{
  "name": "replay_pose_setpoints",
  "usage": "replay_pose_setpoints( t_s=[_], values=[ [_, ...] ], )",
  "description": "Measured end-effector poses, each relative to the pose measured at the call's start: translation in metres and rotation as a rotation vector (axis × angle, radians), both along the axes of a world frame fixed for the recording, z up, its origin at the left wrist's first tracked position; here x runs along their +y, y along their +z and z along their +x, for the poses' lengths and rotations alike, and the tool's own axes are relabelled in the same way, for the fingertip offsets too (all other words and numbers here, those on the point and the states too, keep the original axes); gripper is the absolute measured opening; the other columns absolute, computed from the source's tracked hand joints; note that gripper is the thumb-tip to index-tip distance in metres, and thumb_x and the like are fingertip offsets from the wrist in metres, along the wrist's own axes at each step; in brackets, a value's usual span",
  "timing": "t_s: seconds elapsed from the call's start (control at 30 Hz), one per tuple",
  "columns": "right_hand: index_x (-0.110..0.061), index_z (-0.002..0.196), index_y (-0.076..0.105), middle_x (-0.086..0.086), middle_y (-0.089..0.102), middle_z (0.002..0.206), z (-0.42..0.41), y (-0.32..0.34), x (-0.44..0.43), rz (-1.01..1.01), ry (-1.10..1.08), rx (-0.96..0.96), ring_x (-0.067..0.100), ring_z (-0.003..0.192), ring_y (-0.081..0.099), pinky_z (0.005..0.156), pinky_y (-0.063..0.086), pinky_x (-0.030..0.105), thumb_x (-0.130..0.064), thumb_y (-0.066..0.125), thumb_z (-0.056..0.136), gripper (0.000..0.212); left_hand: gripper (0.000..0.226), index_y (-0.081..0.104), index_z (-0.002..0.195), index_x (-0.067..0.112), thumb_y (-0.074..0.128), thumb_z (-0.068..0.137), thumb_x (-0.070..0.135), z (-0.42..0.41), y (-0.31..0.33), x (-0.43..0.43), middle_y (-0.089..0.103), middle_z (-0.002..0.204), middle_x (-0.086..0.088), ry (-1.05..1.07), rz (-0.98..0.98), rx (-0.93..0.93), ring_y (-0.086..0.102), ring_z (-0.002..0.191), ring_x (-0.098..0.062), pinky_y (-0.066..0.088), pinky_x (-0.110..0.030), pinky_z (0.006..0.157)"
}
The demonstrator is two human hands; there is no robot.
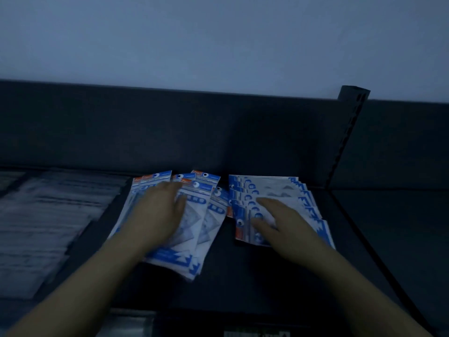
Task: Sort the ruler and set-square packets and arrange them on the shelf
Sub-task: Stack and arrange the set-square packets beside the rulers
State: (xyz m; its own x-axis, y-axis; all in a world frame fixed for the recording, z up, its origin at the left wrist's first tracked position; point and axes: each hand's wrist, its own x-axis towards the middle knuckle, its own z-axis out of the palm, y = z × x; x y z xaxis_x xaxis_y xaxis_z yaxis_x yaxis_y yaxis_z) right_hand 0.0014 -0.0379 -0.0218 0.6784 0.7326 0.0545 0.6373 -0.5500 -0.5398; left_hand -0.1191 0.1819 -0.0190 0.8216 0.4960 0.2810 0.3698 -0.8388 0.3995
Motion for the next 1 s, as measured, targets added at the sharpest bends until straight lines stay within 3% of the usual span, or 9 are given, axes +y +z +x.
replay_pose_setpoints(
  t_s=[0.13,0.27,0.37,0.43,0.5,0.63,0.73,0.83,1.0],
  values=[
    [-0.020,0.114,0.060,-0.011,0.058,0.106,-0.029,-0.006,0.049,0.093,0.010,0.137,0.000,0.093,0.056,0.077,0.039,0.009,-0.035,0.059,0.091,0.027,0.032,0.059,0.100,0.005,0.047,0.094,0.035,-0.022,-0.010,0.048,0.062,0.110,-0.023,0.175,0.009,0.246,0.058,0.102,-0.038,0.046,-0.038,0.086],
    [-0.033,0.073,0.042,-0.014,0.045,0.073,-0.046,-0.011,0.087,0.101,-0.078,0.178,-0.003,0.063,0.042,0.050,0.035,0.010,-0.038,0.066,0.085,0.027,0.057,0.051,0.120,0.009,0.048,0.090,0.057,-0.030,-0.014,0.060,0.057,0.122,-0.018,0.238,-0.032,0.382,0.053,0.112,-0.033,0.041,-0.033,0.088],
    [-0.025,0.116,0.053,-0.005,0.057,0.115,-0.058,-0.013,0.109,0.046,-0.168,0.166,0.009,0.101,0.055,0.080,0.050,0.023,-0.061,0.069,0.071,0.059,0.068,0.047,0.122,0.006,0.068,0.079,0.055,-0.027,-0.011,0.066,0.057,0.120,-0.013,0.267,-0.217,0.296,0.056,0.107,-0.029,0.041,-0.030,0.074],
    [-0.018,0.142,0.034,0.006,0.040,0.143,-0.064,-0.018,0.120,-0.040,-0.236,0.110,0.024,0.131,0.038,0.103,0.041,0.040,-0.068,0.068,0.066,0.098,0.071,0.050,0.118,0.001,0.079,0.071,0.047,-0.026,-0.007,0.070,0.061,0.115,-0.013,0.275,-0.371,0.244,0.059,0.100,-0.028,0.039,-0.027,0.063],
    [-0.014,0.145,0.027,0.010,0.029,0.147,-0.070,-0.019,0.127,-0.042,-0.294,0.096,0.029,0.136,0.026,0.107,0.035,0.041,-0.067,0.070,0.065,0.105,0.062,0.057,0.109,0.002,0.086,0.066,0.037,-0.028,-0.004,0.075,0.064,0.105,-0.010,0.244,-0.482,0.190,0.059,0.085,-0.022,0.037,-0.021,0.053],
    [-0.016,0.130,0.041,0.007,0.043,0.132,-0.069,-0.021,0.129,0.081,-0.353,0.161,0.025,0.123,0.041,0.096,0.042,0.038,-0.050,0.078,0.067,0.081,0.054,0.058,0.103,0.005,0.088,0.064,0.029,-0.037,-0.006,0.080,0.063,0.100,-0.008,0.200,-0.594,0.157,0.058,0.081,-0.019,0.042,-0.025,0.055],
    [-0.024,0.110,0.048,-0.001,0.057,0.113,-0.069,-0.021,0.127,0.249,-0.336,0.297,0.015,0.098,0.054,0.068,0.046,0.023,-0.030,0.082,0.069,0.054,0.052,0.058,0.112,0.007,0.084,0.070,0.022,-0.044,-0.011,0.085,0.062,0.099,-0.003,0.129,-0.696,0.019,0.058,0.082,-0.015,0.041,-0.022,0.055],
    [-0.023,0.119,0.048,-0.008,0.060,0.102,-0.070,-0.022,0.125,0.392,-0.343,0.411,0.008,0.085,0.058,0.057,0.041,0.014,-0.015,0.079,0.074,0.055,0.034,0.058,0.111,0.012,0.074,0.082,0.013,-0.055,-0.013,0.087,0.060,0.092,0.004,0.061,-0.769,-0.177,0.053,0.071,0.000,0.037,-0.011,0.051],
    [-0.013,0.091,0.063,-0.004,0.062,0.078,-0.069,-0.022,0.126,0.276,-0.352,0.267,0.006,0.067,0.057,0.050,0.041,0.013,-0.014,0.069,0.084,0.009,0.042,0.054,0.125,0.013,0.068,0.086,0.010,-0.066,-0.017,0.092,0.062,0.114,-0.004,0.018,-0.782,-0.307,0.059,0.095,-0.017,0.045,-0.022,0.069]
  ],
)
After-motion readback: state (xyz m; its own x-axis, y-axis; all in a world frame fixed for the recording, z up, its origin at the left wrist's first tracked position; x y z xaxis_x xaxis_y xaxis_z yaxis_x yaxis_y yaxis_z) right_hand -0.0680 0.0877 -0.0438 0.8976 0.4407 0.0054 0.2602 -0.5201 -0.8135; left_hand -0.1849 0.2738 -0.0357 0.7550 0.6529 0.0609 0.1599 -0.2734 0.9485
